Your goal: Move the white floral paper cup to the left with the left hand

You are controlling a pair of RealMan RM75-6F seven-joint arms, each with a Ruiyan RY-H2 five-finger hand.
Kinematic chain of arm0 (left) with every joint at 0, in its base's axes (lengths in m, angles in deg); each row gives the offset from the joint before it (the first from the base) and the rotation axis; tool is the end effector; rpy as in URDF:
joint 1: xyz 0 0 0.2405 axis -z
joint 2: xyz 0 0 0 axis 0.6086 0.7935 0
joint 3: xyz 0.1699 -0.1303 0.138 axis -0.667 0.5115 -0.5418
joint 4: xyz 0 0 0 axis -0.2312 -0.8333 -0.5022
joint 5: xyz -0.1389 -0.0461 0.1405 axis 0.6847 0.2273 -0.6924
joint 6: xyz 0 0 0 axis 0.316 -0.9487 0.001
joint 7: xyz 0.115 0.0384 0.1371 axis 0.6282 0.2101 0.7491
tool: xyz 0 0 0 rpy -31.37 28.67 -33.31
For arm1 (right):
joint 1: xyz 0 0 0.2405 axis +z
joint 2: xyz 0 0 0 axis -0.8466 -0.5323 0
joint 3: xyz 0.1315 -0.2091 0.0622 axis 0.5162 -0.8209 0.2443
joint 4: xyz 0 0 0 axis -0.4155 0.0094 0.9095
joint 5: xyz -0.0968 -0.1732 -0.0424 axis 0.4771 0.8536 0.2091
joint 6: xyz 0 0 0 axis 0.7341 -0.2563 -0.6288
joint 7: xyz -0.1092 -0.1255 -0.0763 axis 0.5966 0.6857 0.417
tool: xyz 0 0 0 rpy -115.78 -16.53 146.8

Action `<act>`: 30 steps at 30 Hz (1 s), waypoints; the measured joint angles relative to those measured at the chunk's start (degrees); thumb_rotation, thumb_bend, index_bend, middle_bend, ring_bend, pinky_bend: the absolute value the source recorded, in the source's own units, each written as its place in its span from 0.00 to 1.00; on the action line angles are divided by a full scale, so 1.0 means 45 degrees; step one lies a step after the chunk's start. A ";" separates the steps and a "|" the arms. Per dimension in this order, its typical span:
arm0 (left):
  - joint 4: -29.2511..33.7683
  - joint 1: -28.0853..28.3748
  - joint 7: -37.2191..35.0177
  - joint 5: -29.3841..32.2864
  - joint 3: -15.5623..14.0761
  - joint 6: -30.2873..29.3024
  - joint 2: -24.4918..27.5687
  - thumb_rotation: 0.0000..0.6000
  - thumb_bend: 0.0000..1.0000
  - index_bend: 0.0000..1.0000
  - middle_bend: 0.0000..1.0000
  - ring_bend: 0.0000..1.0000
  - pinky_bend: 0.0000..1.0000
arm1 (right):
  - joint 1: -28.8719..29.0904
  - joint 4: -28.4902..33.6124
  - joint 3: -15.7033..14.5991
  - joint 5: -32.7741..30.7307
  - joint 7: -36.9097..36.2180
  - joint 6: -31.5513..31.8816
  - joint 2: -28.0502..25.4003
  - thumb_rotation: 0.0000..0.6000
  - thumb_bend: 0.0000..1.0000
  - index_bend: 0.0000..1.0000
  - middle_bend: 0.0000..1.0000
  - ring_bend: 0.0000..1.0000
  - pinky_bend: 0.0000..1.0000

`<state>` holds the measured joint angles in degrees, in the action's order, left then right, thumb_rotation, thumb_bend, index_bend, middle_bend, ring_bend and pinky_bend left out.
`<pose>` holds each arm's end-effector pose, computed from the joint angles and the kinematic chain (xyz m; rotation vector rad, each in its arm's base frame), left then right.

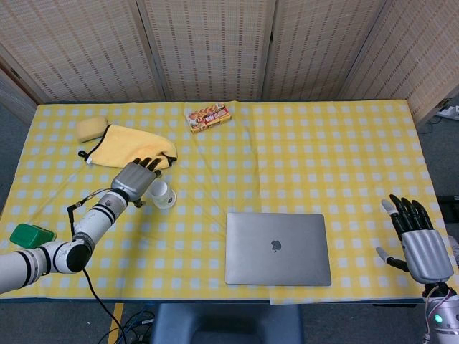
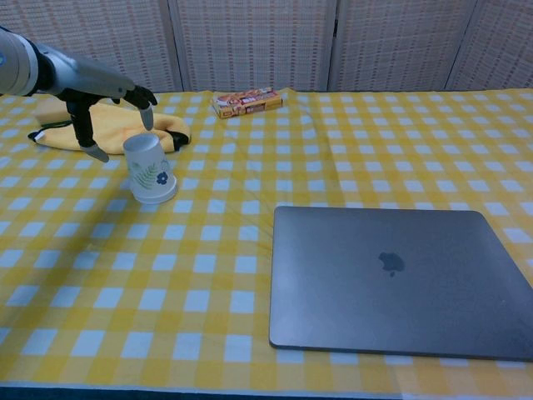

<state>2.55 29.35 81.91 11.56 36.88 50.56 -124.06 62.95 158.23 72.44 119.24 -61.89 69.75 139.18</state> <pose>-0.1228 0.4413 0.0544 -2.0494 -0.7007 -0.3784 -0.2920 -0.2195 0.1675 1.4647 -0.7966 0.9205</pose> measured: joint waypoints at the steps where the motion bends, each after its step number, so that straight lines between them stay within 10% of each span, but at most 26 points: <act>1: -0.0040 0.0031 -0.0038 0.0002 -0.0015 -0.0007 -0.0044 1.00 0.26 0.26 0.00 0.00 0.16 | -0.0020 -0.0011 0.0008 0.0013 -0.0022 0.0060 -0.0004 1.00 0.19 0.00 0.00 0.00 0.00; 30: -0.1064 0.0815 -0.1025 -0.0266 -0.0616 0.0000 -0.0786 1.00 0.26 0.44 0.00 0.00 0.16 | -0.0012 -0.0007 0.0028 -0.0073 -0.0069 0.0022 -0.0077 1.00 0.19 0.00 0.00 0.00 0.00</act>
<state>-2.23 33.02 77.30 10.36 34.10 50.56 -127.60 62.90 158.20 72.57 118.91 -62.20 69.85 138.83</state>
